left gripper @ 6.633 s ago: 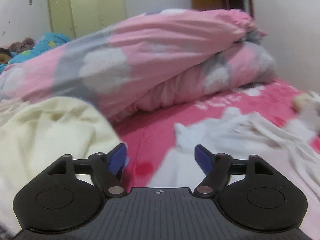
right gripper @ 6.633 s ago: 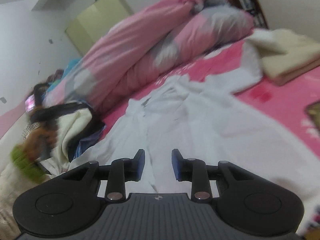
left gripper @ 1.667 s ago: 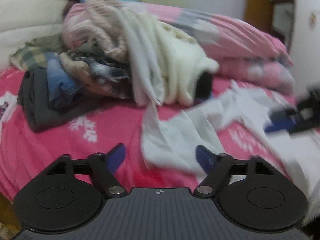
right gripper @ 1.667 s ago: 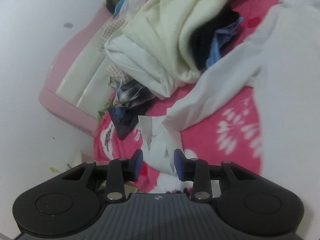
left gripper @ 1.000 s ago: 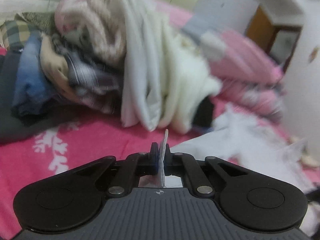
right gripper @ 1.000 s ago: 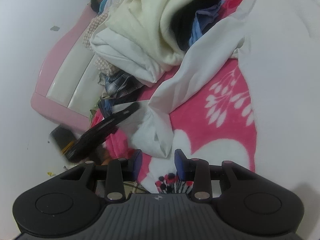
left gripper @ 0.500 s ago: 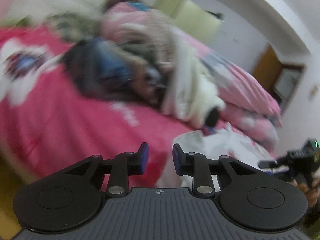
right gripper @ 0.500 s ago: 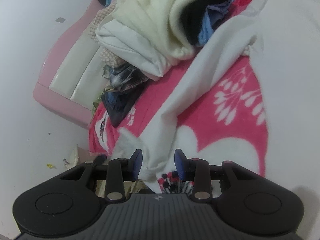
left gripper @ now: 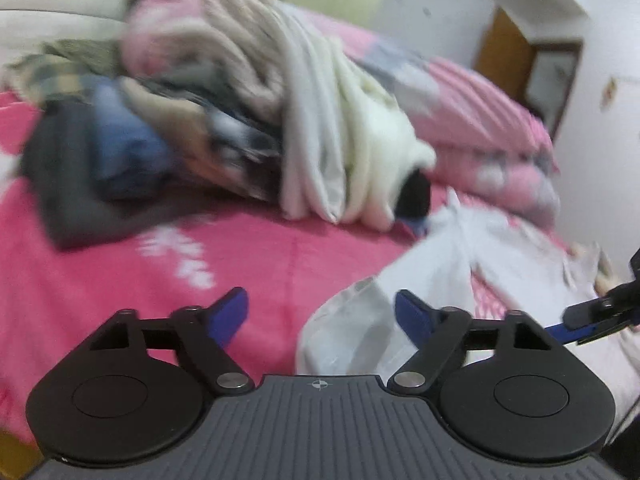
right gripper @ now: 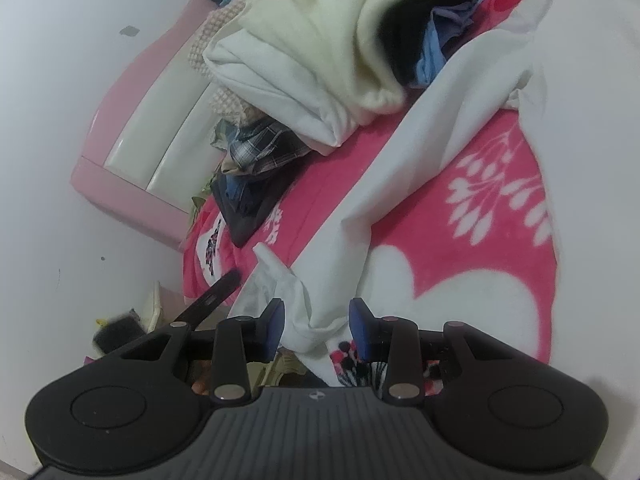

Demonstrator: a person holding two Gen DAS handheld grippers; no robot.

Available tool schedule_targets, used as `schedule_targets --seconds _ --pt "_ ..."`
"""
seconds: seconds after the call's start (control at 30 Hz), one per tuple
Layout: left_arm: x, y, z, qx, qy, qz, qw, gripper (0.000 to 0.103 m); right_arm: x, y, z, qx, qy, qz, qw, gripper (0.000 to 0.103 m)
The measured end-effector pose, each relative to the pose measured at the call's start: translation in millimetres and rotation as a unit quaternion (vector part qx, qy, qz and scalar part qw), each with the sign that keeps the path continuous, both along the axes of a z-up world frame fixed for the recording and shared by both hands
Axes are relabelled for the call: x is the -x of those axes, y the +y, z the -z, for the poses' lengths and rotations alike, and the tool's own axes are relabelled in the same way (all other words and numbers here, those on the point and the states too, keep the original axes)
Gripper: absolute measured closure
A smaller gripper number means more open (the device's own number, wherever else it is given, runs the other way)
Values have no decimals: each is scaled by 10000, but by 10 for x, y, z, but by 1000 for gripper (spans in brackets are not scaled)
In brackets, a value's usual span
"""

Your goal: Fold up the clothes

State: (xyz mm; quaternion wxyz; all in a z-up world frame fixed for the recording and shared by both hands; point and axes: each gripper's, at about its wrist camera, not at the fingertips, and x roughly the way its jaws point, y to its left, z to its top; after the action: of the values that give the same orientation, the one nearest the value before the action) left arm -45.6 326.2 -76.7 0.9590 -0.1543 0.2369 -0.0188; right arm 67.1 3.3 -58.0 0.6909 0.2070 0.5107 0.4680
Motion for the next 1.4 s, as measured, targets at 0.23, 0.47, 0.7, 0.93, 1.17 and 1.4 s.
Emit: schedule_targets --seconds 0.23,0.47,0.7,0.93,1.17,1.4 --pt "149 -69 44 452 100 855 9953 93 -10 -165 52 25 91 221 9997 64" --pt "1030 -68 61 1035 10 1165 9878 93 -78 -167 177 20 255 219 9994 64" --pt "1033 42 120 1061 194 249 9939 70 -63 12 165 -84 301 -22 9995 64" --pt "968 203 311 1817 52 -580 9816 67 35 850 -237 -104 -1098 -1305 9853 55" --pt "1152 399 636 3038 -153 -1151 9456 67 31 1564 30 731 -1494 -1815 9692 54" --pt "1375 649 869 4007 -467 -1619 9006 62 271 1580 157 89 -780 -2845 9555 54"
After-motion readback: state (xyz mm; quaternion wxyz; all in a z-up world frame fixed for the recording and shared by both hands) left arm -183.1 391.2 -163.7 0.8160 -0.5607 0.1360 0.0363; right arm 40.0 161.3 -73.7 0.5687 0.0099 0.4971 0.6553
